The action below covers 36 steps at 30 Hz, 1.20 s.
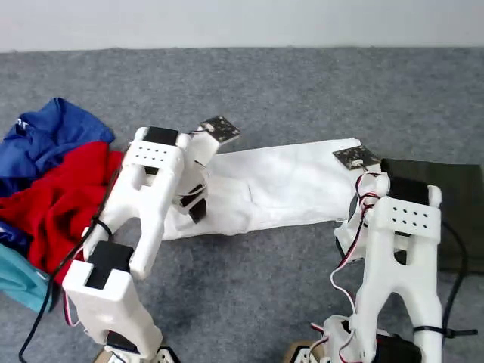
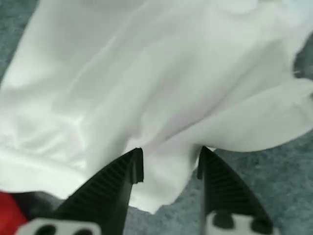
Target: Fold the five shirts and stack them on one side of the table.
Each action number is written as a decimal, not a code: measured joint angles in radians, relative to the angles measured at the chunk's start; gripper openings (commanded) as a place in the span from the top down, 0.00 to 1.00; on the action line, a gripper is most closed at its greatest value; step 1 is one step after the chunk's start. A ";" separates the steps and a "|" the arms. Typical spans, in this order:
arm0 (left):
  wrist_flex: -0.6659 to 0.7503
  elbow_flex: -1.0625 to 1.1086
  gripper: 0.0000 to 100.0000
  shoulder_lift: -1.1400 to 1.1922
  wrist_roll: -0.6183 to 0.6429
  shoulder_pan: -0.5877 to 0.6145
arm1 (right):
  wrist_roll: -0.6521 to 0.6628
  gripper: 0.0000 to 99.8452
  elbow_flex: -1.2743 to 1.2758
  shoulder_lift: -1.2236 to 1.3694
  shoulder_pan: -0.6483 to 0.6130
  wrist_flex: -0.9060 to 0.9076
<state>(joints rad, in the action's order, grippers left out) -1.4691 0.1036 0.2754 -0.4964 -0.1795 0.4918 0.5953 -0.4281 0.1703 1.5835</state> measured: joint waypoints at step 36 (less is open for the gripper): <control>-0.028 0.209 0.81 -0.054 0.051 -0.367 | 0.000 0.78 0.003 0.000 0.000 0.000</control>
<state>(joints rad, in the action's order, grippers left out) -1.4968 0.3122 0.2217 -0.4457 -0.5462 0.4918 0.5984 -0.4281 0.1703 1.5835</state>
